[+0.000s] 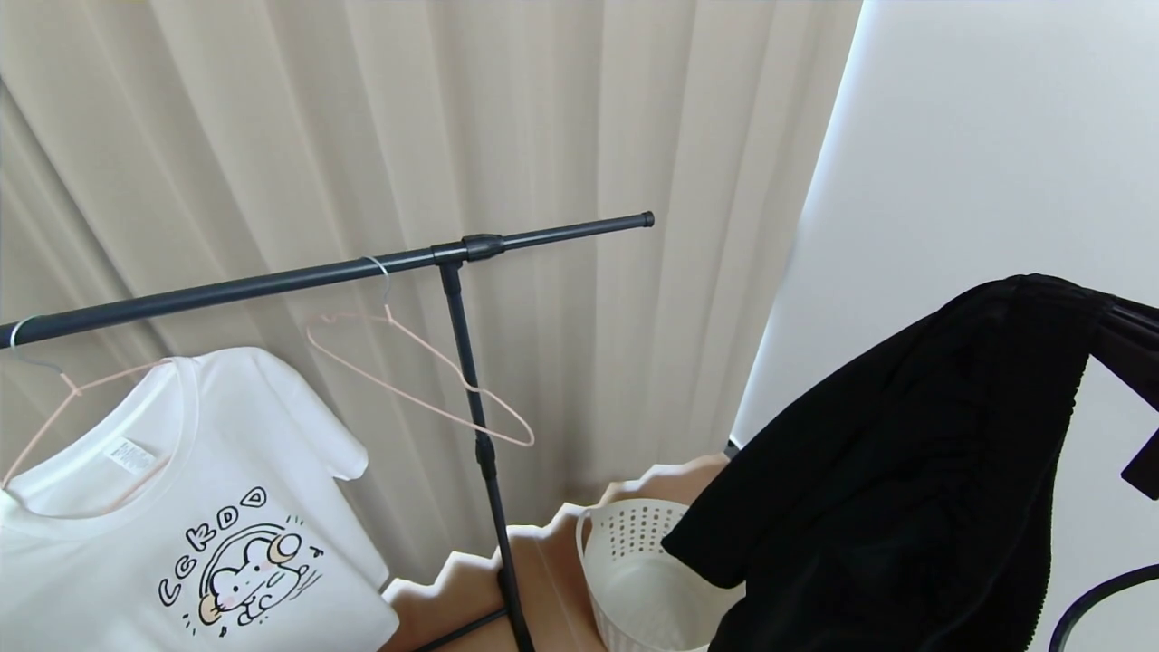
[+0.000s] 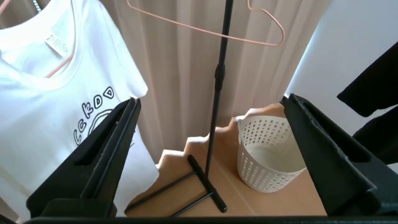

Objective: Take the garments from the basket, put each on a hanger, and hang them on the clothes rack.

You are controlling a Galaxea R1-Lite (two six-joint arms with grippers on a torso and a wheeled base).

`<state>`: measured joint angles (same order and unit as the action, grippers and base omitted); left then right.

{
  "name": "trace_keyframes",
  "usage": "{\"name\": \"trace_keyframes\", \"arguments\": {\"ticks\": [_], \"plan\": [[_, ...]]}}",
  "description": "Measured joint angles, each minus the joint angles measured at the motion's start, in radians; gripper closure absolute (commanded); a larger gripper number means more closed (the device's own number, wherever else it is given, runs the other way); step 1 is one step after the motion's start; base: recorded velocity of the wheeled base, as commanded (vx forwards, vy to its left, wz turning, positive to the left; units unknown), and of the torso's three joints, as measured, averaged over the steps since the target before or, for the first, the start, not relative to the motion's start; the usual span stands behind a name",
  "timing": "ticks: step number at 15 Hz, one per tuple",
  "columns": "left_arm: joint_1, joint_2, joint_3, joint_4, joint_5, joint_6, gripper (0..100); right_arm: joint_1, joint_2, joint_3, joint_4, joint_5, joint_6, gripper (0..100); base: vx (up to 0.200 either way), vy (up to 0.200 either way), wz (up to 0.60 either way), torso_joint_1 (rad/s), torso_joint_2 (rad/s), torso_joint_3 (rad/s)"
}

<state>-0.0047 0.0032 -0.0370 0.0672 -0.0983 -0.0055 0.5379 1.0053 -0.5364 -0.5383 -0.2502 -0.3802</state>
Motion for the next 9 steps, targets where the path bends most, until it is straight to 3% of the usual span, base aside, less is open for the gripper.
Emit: {"name": "trace_keyframes", "arguments": {"ticks": [4, 7, 9], "plan": [[0.000, 0.000, 0.000, 0.000, 0.000, 0.002, 0, 0.000, -0.002, 0.006, -0.003, 0.000, -0.001, 100, 0.000, 0.000, 0.00, 0.157, -0.33, -0.173], [0.000, 0.000, 0.000, 0.000, 0.000, 0.002, 0, 0.000, -0.003, 0.012, -0.007, 0.000, -0.004, 100, 0.000, 0.000, 0.00, 0.007, -0.02, -0.004], [0.000, 0.000, 0.001, 0.000, 0.000, 0.003, 0, 0.000, -0.004, 0.014, -0.006, 0.003, -0.006, 100, 0.000, 0.000, 0.60, 0.005, 0.00, -0.002]]}}
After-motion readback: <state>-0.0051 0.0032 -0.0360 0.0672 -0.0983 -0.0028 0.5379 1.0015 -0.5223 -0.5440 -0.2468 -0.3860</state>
